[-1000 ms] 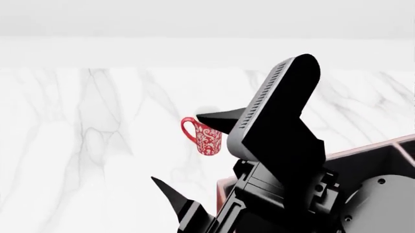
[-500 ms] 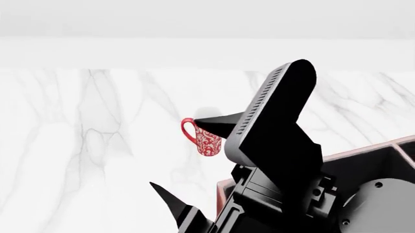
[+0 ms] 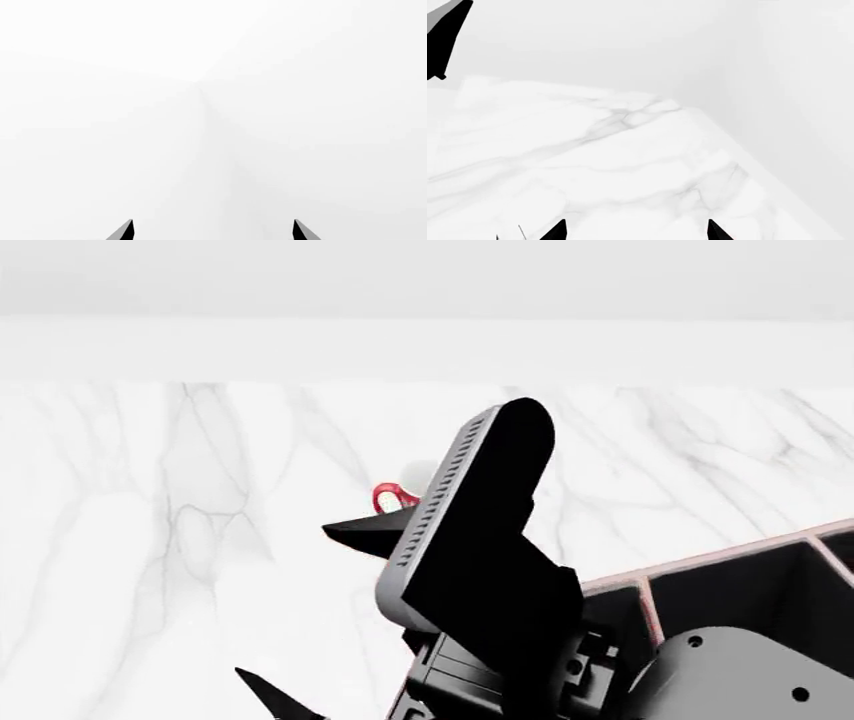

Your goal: Pick up the book and place it in the left compartment of the caddy.

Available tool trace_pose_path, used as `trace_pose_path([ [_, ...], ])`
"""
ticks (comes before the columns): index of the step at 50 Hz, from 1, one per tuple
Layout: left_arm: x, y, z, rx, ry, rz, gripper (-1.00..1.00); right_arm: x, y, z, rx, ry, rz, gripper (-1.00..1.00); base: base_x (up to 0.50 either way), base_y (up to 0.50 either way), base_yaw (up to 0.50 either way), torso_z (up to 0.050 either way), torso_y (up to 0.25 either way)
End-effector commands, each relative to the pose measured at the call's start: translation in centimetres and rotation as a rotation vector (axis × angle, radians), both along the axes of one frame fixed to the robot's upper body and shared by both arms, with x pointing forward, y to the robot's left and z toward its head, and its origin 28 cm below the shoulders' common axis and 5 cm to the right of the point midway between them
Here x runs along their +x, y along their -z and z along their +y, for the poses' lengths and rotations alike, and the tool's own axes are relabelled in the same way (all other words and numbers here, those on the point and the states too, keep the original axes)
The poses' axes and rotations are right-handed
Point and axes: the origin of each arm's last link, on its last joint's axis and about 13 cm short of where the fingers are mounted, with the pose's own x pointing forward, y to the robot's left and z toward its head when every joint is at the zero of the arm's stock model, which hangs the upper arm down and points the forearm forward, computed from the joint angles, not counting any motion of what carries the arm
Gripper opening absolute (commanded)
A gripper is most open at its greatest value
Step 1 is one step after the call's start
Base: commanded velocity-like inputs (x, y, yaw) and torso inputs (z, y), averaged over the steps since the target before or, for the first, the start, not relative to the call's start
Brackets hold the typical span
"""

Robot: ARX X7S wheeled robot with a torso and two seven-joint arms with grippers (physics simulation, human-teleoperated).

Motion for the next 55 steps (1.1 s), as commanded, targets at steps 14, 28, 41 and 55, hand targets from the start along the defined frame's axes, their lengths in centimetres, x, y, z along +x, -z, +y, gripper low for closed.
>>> trace_pose_path([
  [14, -0.3, -0.3, 0.0, 0.011, 0.026, -0.020, 1.00, 1.4, 2.0, 2.5, 0.010, -0.061, 0.016, 1.00, 0.00, 0.00, 0.00, 0.000, 0.000],
  [28, 0.1, -0.3, 0.1, 0.013, 0.026, -0.016, 1.00, 1.2, 3.6, 3.8, 0.006, -0.102, 0.044, 1.00, 0.00, 0.00, 0.00, 0.000, 0.000],
  [41, 0.1, -0.3, 0.1, 0.011, 0.026, -0.017, 1.00, -0.3, 4.9, 5.6, 0.016, -0.172, 0.035, 1.00, 0.00, 0.00, 0.00, 0.000, 0.000],
  [55, 0.1, -0.3, 0.1, 0.008, 0.028, -0.017, 1.00, -2.1, 5.2, 6.6, 0.045, -0.234, 0.044, 1.00, 0.00, 0.00, 0.00, 0.000, 0.000],
])
